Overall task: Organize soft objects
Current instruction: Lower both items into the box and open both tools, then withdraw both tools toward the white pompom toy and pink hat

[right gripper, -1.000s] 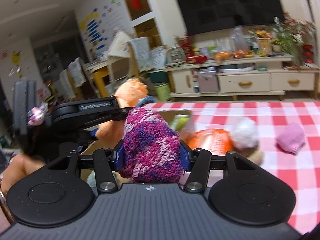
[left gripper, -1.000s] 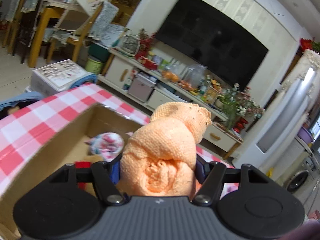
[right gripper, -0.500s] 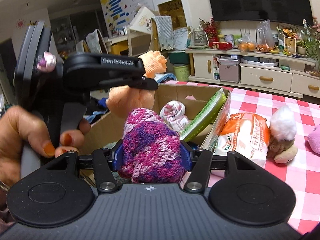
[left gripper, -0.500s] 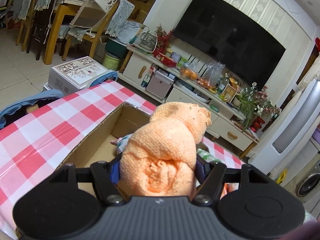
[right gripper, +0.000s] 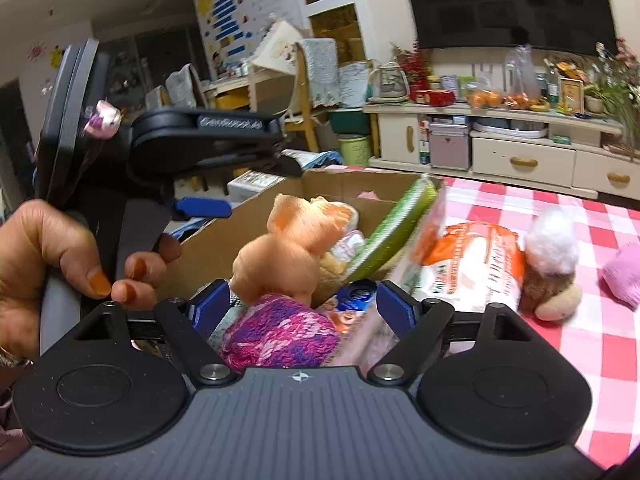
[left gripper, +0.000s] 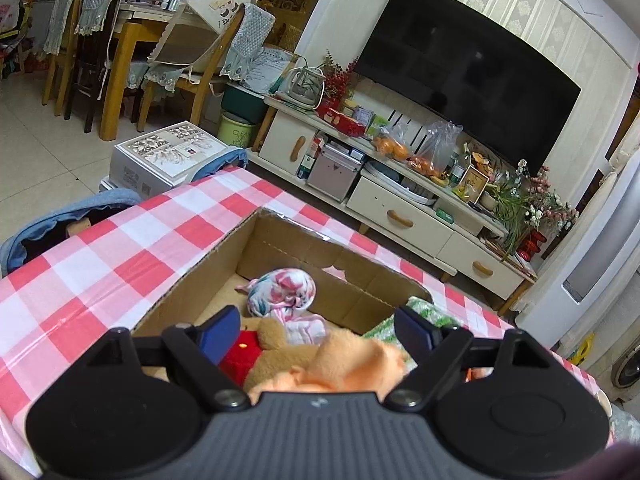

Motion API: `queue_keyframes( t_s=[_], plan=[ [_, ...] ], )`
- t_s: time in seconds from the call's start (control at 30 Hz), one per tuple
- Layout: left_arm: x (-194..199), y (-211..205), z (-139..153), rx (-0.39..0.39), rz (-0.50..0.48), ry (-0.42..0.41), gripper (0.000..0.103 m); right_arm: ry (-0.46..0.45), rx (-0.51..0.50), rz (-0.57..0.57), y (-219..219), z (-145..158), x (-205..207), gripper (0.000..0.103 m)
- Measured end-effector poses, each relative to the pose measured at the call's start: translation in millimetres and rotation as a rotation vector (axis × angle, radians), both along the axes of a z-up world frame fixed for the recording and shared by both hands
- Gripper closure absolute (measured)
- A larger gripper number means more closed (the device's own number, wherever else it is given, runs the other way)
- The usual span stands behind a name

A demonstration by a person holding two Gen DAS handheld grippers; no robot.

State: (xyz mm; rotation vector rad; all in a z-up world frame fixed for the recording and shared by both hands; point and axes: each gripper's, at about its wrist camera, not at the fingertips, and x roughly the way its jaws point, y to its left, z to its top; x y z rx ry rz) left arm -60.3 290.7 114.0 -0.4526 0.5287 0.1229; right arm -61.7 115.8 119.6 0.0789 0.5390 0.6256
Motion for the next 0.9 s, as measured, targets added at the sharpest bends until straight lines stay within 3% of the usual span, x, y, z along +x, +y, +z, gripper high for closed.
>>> queue_keyframes(
  t_s=[0.9],
  plan=[
    [6.2,-46.1,3.4,0.054,-0.072,0.000,0.011,0.021,0.054,-0.198,-43.6,-10.1,-10.1,0.000]
  ],
)
